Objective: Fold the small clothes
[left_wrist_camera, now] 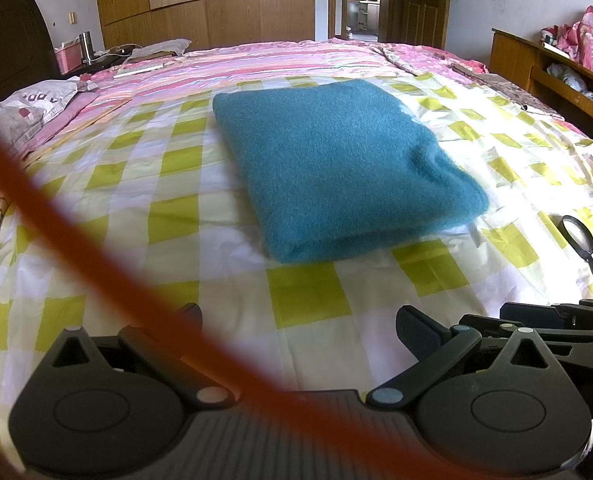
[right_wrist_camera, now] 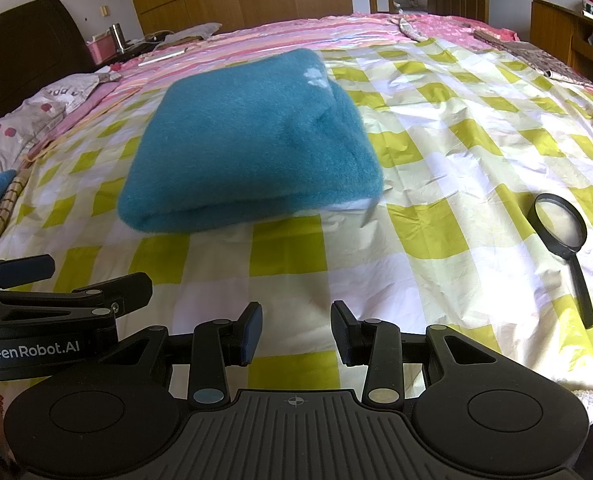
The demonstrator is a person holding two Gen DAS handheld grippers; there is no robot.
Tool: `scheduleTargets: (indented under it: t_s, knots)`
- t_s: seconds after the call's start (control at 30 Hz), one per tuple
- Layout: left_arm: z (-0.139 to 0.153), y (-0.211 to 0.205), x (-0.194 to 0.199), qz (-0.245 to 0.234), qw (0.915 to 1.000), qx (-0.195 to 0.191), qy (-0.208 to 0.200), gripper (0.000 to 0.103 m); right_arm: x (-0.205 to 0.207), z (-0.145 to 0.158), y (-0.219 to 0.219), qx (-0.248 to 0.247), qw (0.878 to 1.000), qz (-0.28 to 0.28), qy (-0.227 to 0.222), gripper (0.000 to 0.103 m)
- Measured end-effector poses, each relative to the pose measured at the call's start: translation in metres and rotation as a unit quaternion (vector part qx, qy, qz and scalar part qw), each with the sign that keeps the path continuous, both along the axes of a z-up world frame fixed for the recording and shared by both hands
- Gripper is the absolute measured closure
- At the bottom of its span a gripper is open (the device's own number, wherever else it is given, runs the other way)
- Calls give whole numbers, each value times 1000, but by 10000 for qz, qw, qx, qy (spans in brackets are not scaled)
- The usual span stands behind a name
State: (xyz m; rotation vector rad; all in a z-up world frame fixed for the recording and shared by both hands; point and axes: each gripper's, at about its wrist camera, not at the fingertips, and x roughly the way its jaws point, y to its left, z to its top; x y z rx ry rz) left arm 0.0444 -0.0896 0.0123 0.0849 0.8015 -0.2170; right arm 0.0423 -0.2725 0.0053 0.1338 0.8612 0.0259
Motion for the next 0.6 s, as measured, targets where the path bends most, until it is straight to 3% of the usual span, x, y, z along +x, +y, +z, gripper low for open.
scheduleTargets:
  t_s: [0.6]
  knots:
    - [-2, 3, -1, 9, 10000, -46, 7, 0, -2, 0, 3, -20, 10000, 1, -9, 65]
